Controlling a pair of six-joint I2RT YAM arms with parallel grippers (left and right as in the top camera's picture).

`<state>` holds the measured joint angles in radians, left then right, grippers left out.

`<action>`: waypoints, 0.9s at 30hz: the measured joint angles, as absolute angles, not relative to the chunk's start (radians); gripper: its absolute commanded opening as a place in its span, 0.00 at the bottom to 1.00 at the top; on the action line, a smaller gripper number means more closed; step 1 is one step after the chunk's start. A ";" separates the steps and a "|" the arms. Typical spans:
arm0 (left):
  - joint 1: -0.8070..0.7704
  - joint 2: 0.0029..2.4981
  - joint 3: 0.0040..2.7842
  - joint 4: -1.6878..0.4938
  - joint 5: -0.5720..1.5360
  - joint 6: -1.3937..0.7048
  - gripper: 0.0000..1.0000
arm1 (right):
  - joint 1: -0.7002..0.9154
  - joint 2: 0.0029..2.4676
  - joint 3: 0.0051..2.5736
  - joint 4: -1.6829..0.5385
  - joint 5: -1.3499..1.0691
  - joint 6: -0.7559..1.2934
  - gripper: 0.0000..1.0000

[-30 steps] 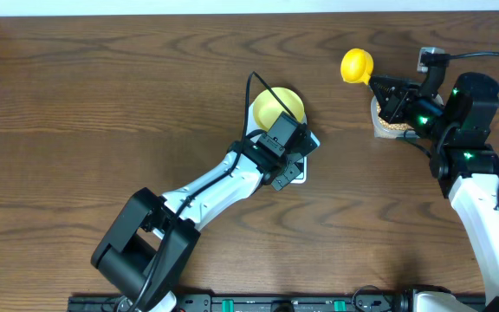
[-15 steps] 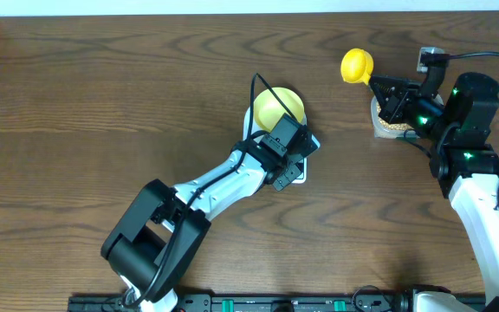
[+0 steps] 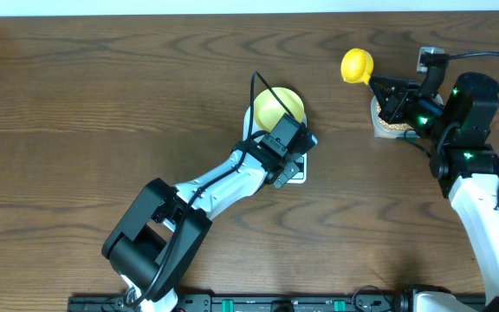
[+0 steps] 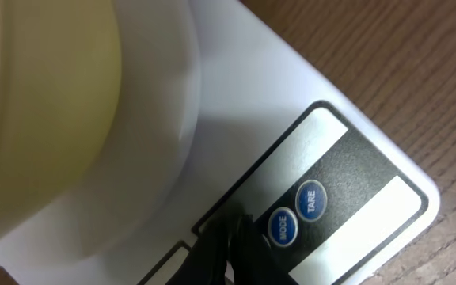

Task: Scoop item into bowl and weigh 50g on scale
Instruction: 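Press the TARE button on the scale with the left gripper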

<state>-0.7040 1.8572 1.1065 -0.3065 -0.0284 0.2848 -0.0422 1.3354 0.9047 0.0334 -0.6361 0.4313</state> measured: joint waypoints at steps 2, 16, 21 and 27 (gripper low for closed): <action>-0.704 1.857 1.106 -0.310 -0.030 0.284 0.08 | -0.042 1.335 0.905 0.033 -0.636 0.431 0.01; -0.715 1.857 1.106 -0.326 -0.033 0.284 0.08 | -0.042 1.335 0.905 0.033 -0.636 0.431 0.01; -0.717 1.857 1.106 -0.326 -0.037 0.284 0.08 | -0.042 1.335 0.905 0.033 -0.636 0.428 0.01; -0.718 1.853 1.090 -0.305 -0.037 0.284 0.08 | -0.042 1.335 0.905 0.033 -0.636 0.427 0.01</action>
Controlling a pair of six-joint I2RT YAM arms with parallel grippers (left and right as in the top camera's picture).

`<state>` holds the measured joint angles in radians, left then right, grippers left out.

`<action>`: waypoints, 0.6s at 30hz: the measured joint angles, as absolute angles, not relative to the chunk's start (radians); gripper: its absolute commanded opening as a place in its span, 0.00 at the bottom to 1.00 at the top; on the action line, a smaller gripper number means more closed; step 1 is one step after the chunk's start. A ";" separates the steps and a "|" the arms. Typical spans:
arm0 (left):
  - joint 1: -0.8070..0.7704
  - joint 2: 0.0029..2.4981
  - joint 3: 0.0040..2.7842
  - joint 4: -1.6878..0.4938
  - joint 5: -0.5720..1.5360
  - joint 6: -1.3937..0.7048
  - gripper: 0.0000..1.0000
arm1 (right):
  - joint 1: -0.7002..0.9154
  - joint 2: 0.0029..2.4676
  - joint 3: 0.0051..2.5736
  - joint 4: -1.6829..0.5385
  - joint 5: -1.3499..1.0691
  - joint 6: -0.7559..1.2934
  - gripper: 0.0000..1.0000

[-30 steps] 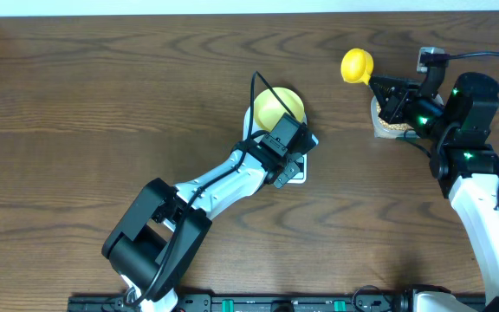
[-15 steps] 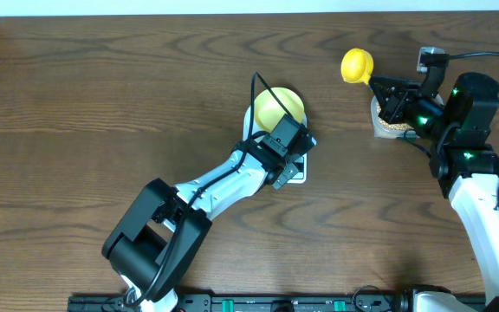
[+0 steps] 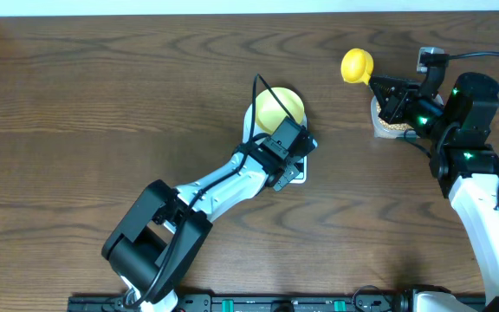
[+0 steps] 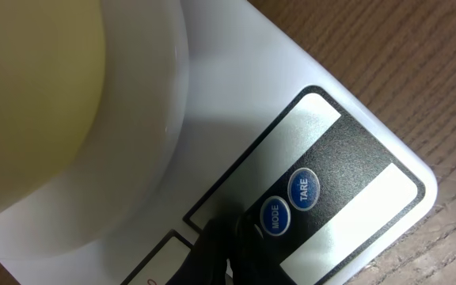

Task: Scoop item into bowl and weigh 50g on scale
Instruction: 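Press the TARE button on the scale with the left gripper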

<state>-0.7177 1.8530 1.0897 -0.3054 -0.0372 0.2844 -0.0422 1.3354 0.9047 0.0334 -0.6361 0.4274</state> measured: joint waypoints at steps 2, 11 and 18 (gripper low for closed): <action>-0.719 1.850 1.085 -0.302 -0.040 0.284 0.08 | -0.042 1.335 0.905 0.033 -0.636 0.427 0.01; -0.719 1.850 1.084 -0.300 -0.040 0.284 0.08 | -0.042 1.335 0.905 0.030 -0.636 0.427 0.01; -0.719 1.843 1.083 -0.298 -0.040 0.284 0.08 | -0.042 1.335 0.905 0.029 -0.636 0.427 0.01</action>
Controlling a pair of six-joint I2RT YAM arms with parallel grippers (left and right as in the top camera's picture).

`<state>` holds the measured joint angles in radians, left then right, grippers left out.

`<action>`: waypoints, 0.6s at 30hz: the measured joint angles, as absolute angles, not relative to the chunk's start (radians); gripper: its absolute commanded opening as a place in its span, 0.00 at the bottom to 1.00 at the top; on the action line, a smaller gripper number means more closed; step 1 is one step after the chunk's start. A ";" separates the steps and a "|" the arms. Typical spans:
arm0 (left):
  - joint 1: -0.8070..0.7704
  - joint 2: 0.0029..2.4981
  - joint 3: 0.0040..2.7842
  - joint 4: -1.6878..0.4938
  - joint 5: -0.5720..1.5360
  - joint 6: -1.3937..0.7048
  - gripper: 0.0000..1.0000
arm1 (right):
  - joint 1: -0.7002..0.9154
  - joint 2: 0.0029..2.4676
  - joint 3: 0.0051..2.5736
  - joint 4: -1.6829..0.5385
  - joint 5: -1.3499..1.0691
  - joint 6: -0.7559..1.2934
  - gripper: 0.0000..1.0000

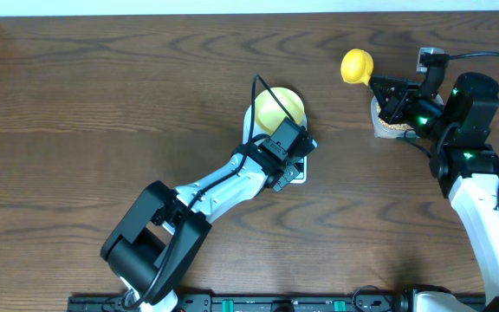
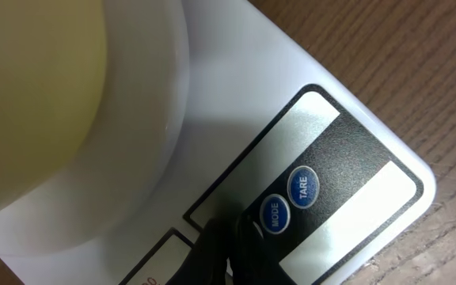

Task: Scoop item into bowl and weigh 50g on scale
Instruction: 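Press the TARE button on the scale with the left gripper, then pull the left gripper back from the scale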

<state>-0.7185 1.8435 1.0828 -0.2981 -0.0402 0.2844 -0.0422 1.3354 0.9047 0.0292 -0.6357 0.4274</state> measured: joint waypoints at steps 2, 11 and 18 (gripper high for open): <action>-0.719 1.834 1.079 -0.298 -0.037 0.284 0.08 | -0.042 1.335 0.905 0.029 -0.636 0.427 0.01; -0.724 1.737 1.071 -0.298 -0.033 0.284 0.08 | -0.042 1.335 0.905 0.029 -0.636 0.427 0.01; -0.722 1.618 1.071 -0.303 -0.032 0.227 0.08 | -0.042 1.335 0.905 0.029 -0.636 0.427 0.01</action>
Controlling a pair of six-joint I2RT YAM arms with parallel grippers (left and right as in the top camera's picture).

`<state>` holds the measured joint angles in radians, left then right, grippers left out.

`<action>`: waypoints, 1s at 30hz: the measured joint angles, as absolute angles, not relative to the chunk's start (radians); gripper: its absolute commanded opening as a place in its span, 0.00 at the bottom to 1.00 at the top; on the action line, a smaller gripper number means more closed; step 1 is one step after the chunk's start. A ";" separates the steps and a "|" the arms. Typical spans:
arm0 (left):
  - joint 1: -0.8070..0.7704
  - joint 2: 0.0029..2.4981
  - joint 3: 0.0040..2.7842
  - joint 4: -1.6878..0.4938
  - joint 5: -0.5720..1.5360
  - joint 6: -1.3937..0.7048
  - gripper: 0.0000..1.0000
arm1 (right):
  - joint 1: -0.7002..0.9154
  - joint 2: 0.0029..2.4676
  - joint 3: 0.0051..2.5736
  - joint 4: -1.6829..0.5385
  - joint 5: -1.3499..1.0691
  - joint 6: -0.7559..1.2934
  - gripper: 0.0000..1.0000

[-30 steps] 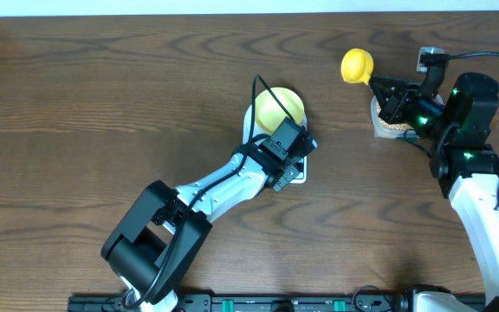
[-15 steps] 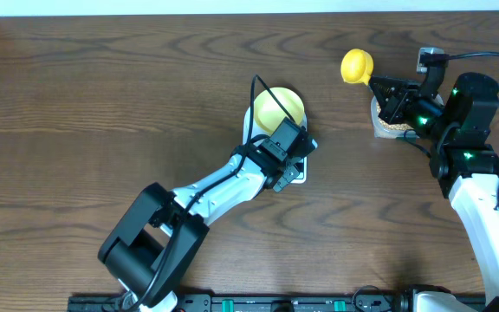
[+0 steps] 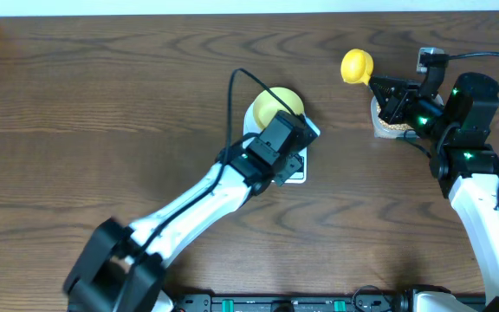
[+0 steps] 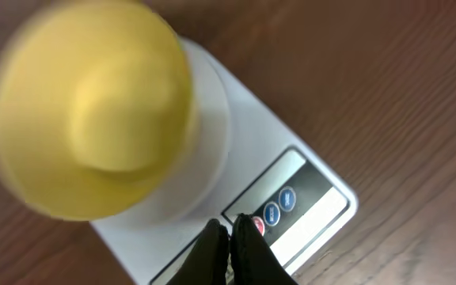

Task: Scoop item into bowl and weigh 50g on scale
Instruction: 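Pull the left gripper back from the scale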

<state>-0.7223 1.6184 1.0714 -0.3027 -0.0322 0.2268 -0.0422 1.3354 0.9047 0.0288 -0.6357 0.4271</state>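
A yellow bowl [image 4: 93,111] stands on the round platform of a white scale [image 4: 248,146]; its inside is blurred in the left wrist view. From overhead the bowl [image 3: 274,106] shows at the table's middle. My left gripper [image 4: 230,224] is shut on nothing and hangs above the scale's button panel [image 4: 279,204], just by a red button. My right gripper [image 3: 386,94] is shut on the handle of a yellow scoop [image 3: 356,65], held up at the far right.
A small container of tan grains [image 3: 390,126] sits under my right gripper. A black cable [image 3: 236,87] loops over the table left of the bowl. The white corner of the scale [image 3: 296,177] pokes out below my left wrist.
My left gripper has lifted well away from the scale's panel, so its view now takes in the whole bowl and scale. The fingers stay shut. The right arm has not moved.
My shut left fingertips were low at the scale's panel beside the MODE and TARE buttons. At the following two moments they stayed close against that panel, shifted only slightly. Now they are raised above it. The right gripper held the scoop still throughout.
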 measured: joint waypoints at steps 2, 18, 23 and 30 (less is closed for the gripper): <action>-0.715 1.571 1.071 -0.311 -0.032 0.201 0.08 | -0.042 1.335 0.905 0.028 -0.636 0.427 0.01; -0.473 1.426 1.071 -0.371 -0.033 0.184 0.08 | -0.042 1.335 0.905 0.026 -0.632 0.415 0.01; -0.471 1.382 1.071 -0.426 -0.033 0.229 0.08 | -0.045 1.335 0.905 0.022 -0.632 0.407 0.01; -0.403 1.251 1.071 -0.456 -0.008 0.278 0.07 | -0.049 1.335 0.905 0.019 -0.632 0.404 0.01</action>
<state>-0.4034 1.2507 1.0710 -0.4557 -0.0082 0.2775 -0.0486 1.3354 0.9047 0.0189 -0.6319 0.4042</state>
